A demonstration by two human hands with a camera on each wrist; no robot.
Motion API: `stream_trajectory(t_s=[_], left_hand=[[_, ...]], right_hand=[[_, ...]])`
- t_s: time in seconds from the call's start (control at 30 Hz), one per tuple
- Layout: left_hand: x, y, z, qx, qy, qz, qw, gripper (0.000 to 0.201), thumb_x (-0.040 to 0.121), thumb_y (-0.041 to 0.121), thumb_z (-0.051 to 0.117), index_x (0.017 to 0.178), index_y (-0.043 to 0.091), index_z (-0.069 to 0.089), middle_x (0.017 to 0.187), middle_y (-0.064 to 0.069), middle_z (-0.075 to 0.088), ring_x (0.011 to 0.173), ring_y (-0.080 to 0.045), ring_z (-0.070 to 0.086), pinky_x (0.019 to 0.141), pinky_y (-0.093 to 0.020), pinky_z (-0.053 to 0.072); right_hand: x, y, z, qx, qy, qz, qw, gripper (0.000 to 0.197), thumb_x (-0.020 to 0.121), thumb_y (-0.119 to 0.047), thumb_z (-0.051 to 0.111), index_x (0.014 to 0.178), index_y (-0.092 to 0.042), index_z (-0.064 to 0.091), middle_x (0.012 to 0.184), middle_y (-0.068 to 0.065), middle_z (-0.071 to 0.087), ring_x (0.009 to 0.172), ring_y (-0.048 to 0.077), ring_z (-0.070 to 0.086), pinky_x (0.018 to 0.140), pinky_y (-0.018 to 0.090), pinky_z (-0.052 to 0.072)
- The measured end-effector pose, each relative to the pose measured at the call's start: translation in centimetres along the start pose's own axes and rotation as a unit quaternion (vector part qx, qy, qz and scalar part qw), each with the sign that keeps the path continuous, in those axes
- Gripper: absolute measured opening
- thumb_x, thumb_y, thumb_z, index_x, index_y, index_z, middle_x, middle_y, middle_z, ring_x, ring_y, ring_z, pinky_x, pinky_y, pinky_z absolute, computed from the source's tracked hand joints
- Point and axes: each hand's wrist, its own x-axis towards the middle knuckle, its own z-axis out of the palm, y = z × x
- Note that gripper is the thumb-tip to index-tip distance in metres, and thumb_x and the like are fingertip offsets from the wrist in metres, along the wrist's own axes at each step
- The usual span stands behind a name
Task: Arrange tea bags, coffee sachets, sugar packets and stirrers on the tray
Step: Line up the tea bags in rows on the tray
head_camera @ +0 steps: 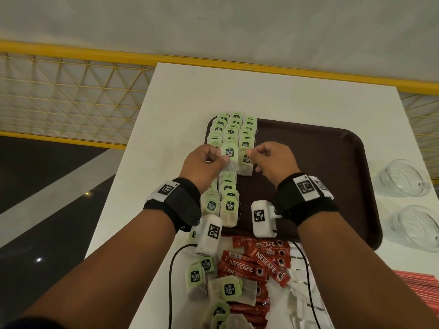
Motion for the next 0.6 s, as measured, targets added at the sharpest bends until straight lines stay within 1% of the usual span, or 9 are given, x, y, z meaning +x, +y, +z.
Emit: stream_trajectory(t_s=[0.07, 0.13, 0.23, 0.3, 0.37, 0.43, 0.5, 0.57, 0.6], left_hand=[[-0.2, 0.0, 0.4, -0.004, -0.005, 0.002, 1.0, 0.015, 0.088, 0.021, 0.071, 0.088, 0.016, 0.057, 0.078, 0.001, 0.056, 0.074, -0.015, 0.059, 0.065, -0.031, 0.056], [-0.4, 0.2, 0.8, -0.005, -0.018, 0.001, 1.0, 0.014, 0.089, 0.022, 0.071, 0.088, 0.016, 0.059, 0.078, 0.002, 0.057, 0.075, -0.016, 0.059, 0.067, -0.035, 0.056], [-0.5, 0.3, 1.3, 0.01, -0.037, 0.0, 0.999, 0.015, 0.09, 0.024, 0.068, 0.095, 0.011, 0.063, 0.086, -0.005, 0.063, 0.078, -0.017, 0.061, 0.064, -0.03, 0.055], [-0.5, 0.3, 1.3, 0.026, -0.039, -0.011, 0.999, 0.016, 0.092, 0.027, 0.066, 0.099, 0.013, 0.064, 0.095, -0.008, 0.066, 0.085, -0.018, 0.064, 0.067, -0.031, 0.057], [-0.6, 0.4, 0.9, 0.027, -0.033, -0.024, 0.999, 0.01, 0.094, 0.028, 0.063, 0.097, 0.018, 0.063, 0.095, -0.004, 0.066, 0.088, -0.018, 0.066, 0.07, -0.034, 0.059], [-0.8, 0.5, 0.4, 0.012, -0.026, -0.035, 0.999, 0.006, 0.095, 0.025, 0.06, 0.095, 0.02, 0.062, 0.096, -0.002, 0.066, 0.087, -0.015, 0.066, 0.066, -0.029, 0.056], [-1.1, 0.5, -0.1, 0.005, -0.018, -0.042, 0.999, 0.007, 0.095, 0.023, 0.059, 0.096, 0.017, 0.062, 0.1, -0.004, 0.068, 0.083, -0.012, 0.066, 0.064, -0.024, 0.052], [-1.4, 0.5, -0.5, 0.0, -0.011, -0.045, 0.999, 0.007, 0.095, 0.022, 0.057, 0.096, 0.016, 0.062, 0.099, -0.003, 0.069, 0.08, -0.01, 0.065, 0.064, -0.024, 0.05], [-1.6, 0.5, -0.7, 0.0, -0.01, -0.048, 0.999, 0.006, 0.095, 0.021, 0.057, 0.095, 0.017, 0.062, 0.097, -0.001, 0.069, 0.079, -0.009, 0.065, 0.065, -0.024, 0.05]], right_hand=[[-0.9, -0.8, -0.1, 0.043, -0.074, -0.004, 0.996, 0.01, 0.089, -0.025, 0.069, 0.088, -0.014, 0.07, 0.086, 0.002, 0.071, 0.063, 0.01, 0.058, 0.057, 0.024, 0.047], [-1.5, -0.8, 0.2, 0.054, -0.113, -0.003, 0.992, 0.014, 0.088, -0.023, 0.071, 0.095, -0.012, 0.068, 0.082, 0.005, 0.069, 0.06, 0.009, 0.059, 0.053, 0.021, 0.046], [-1.6, 0.0, 0.4, 0.055, -0.092, 0.008, 0.994, 0.014, 0.089, -0.017, 0.07, 0.097, -0.007, 0.066, 0.077, 0.008, 0.067, 0.055, 0.006, 0.059, 0.05, 0.019, 0.046], [-1.4, 0.7, 0.1, 0.055, -0.063, 0.033, 0.996, 0.009, 0.089, -0.016, 0.07, 0.093, -0.009, 0.065, 0.078, 0.01, 0.067, 0.055, 0.007, 0.058, 0.049, 0.019, 0.046], [-1.1, 1.7, 0.0, 0.043, -0.043, 0.056, 0.997, 0.008, 0.087, -0.017, 0.071, 0.086, -0.015, 0.063, 0.08, 0.009, 0.068, 0.055, 0.009, 0.058, 0.05, 0.022, 0.047], [-0.7, 2.4, 0.1, 0.015, -0.03, 0.074, 0.997, 0.015, 0.085, -0.02, 0.073, 0.08, -0.018, 0.059, 0.08, 0.008, 0.069, 0.055, 0.011, 0.059, 0.054, 0.026, 0.049], [-0.5, 2.7, 0.3, -0.012, -0.03, 0.091, 0.995, 0.019, 0.084, -0.022, 0.074, 0.078, -0.017, 0.057, 0.078, 0.009, 0.068, 0.056, 0.013, 0.06, 0.06, 0.033, 0.053], [-0.4, 2.6, 0.5, -0.032, -0.033, 0.102, 0.994, 0.02, 0.084, -0.027, 0.075, 0.079, -0.015, 0.059, 0.077, 0.009, 0.069, 0.058, 0.015, 0.061, 0.062, 0.035, 0.054], [-0.3, 2.5, 0.5, -0.043, -0.034, 0.103, 0.993, 0.022, 0.083, -0.029, 0.075, 0.08, -0.014, 0.06, 0.077, 0.009, 0.069, 0.059, 0.016, 0.061, 0.06, 0.034, 0.053]])
